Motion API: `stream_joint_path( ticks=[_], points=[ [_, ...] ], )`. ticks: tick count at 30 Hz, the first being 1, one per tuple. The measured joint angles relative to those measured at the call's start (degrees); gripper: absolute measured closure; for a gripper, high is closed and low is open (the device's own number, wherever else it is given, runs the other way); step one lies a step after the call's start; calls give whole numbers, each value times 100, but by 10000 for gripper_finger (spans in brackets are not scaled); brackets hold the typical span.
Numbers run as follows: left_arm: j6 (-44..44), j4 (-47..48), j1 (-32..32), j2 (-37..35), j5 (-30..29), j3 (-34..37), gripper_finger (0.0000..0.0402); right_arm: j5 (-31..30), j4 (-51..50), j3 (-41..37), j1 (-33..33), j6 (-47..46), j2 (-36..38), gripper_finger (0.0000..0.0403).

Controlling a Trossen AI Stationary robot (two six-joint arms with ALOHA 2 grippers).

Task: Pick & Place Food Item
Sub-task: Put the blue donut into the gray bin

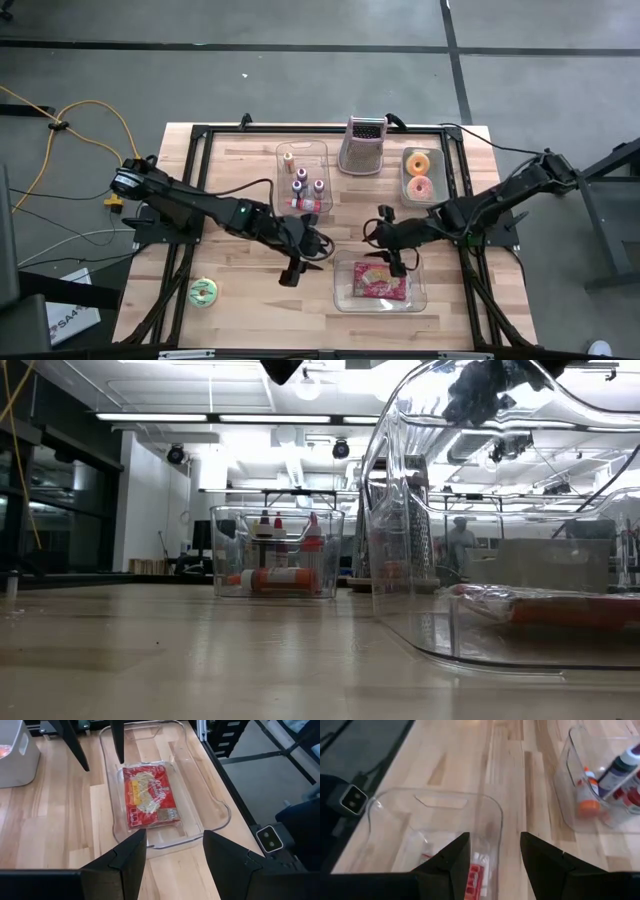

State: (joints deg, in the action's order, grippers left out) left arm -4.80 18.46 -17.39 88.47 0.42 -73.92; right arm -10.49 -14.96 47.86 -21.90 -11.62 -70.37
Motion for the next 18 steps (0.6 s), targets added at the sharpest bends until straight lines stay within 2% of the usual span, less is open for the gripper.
stream_joint_path(
  ticks=[18],
  points=[
    [-275,307,-131,0,-10,-1,211,18,241,2,-25,-15,0,240]
  ],
)
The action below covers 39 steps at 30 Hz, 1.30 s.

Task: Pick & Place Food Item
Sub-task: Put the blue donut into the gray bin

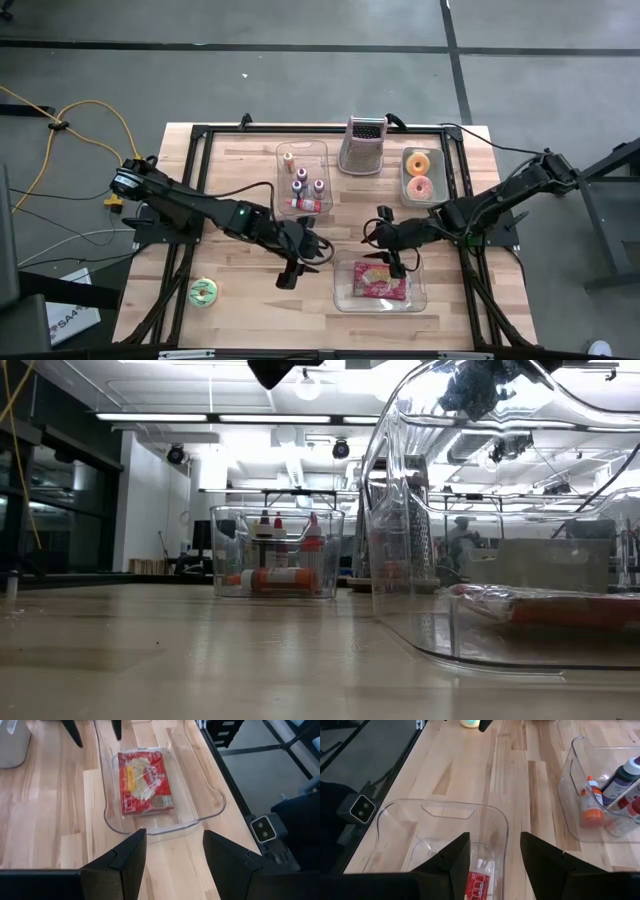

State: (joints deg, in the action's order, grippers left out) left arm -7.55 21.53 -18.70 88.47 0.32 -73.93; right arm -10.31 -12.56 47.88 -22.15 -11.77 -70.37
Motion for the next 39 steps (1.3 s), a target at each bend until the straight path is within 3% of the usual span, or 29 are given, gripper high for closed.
stream_joint_path(
  ticks=[14,28,39],
  points=[
    [-404,214,-89,0,-17,0,211,0,-2,0,0,0,0,240],
    [-1075,1645,-401,0,350,0,211,0,-2,0,0,0,0,240],
    [-2126,2026,-1316,-101,-661,74,211,1,-4,0,0,0,0,240]
  ],
)
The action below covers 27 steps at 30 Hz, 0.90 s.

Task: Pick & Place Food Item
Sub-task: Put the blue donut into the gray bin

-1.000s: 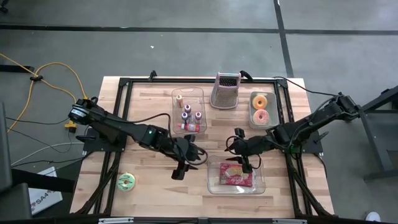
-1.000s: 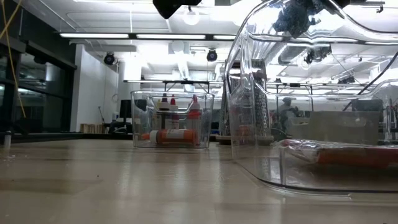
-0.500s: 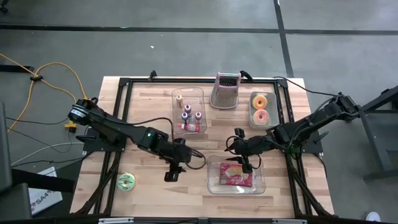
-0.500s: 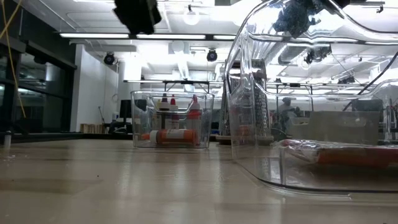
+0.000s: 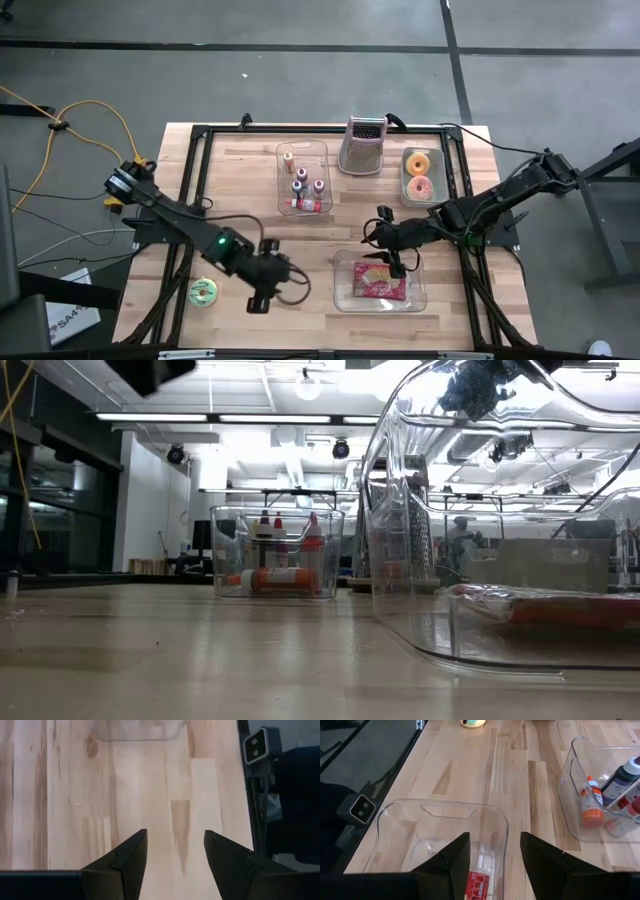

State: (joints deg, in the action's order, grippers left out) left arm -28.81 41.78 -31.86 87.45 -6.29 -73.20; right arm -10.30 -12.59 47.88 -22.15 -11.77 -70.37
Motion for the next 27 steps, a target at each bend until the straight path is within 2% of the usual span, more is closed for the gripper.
stream_joint_path(
  ticks=[3,9,16,22,27],
  points=[
    [-225,-47,-210,-262,-150,234,211,0,4,0,0,0,0,240],
    [-612,-253,-486,-1150,-463,1206,211,-1,11,0,0,0,-1,240],
    [-948,-244,-855,-2008,-448,2179,211,-1,30,0,0,0,0,240],
    [-1369,312,-1152,-2567,-180,2598,211,-1,45,0,0,0,0,240],
    [-1862,895,-1358,-2585,65,2617,211,0,56,0,0,0,0,240]
  ],
)
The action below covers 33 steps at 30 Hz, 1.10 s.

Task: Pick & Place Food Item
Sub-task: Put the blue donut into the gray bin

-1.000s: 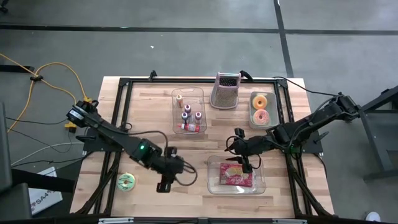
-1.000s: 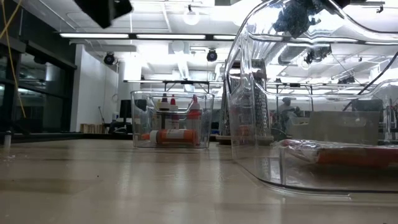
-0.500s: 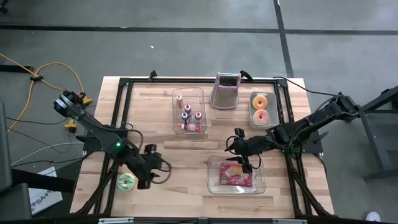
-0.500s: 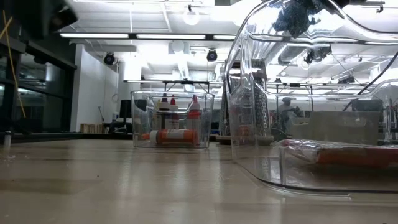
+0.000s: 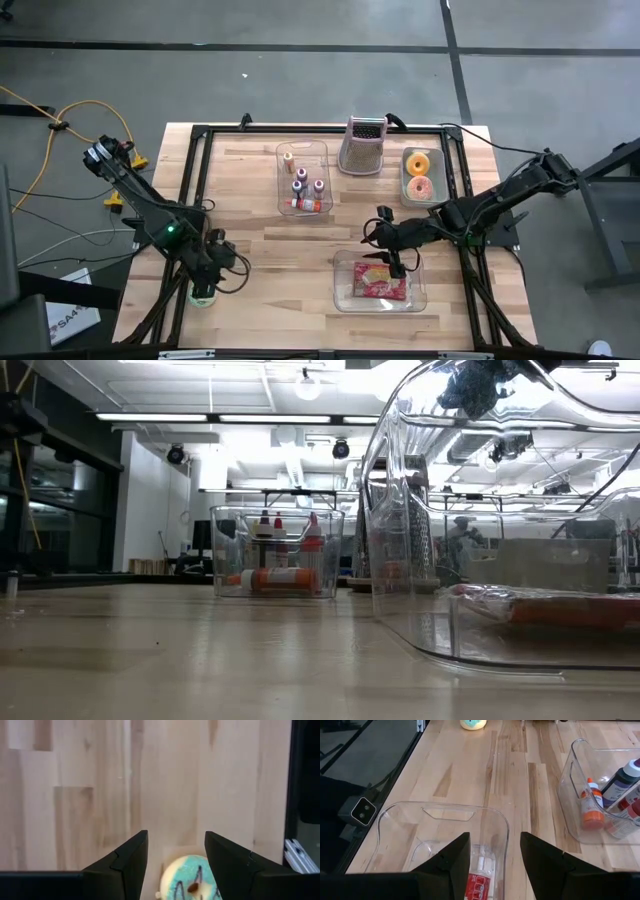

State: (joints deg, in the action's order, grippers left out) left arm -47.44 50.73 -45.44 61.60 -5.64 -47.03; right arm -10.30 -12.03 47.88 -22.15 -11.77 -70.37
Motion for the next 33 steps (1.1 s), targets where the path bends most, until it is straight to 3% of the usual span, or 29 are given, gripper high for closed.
stream_joint_path(
  ticks=[16,33],
  points=[
    [274,40,-327,595,1025,0,211,0,29,0,0,0,-1,240],
    [437,163,-782,1420,1305,-4,211,0,26,0,0,0,-2,240]
  ],
)
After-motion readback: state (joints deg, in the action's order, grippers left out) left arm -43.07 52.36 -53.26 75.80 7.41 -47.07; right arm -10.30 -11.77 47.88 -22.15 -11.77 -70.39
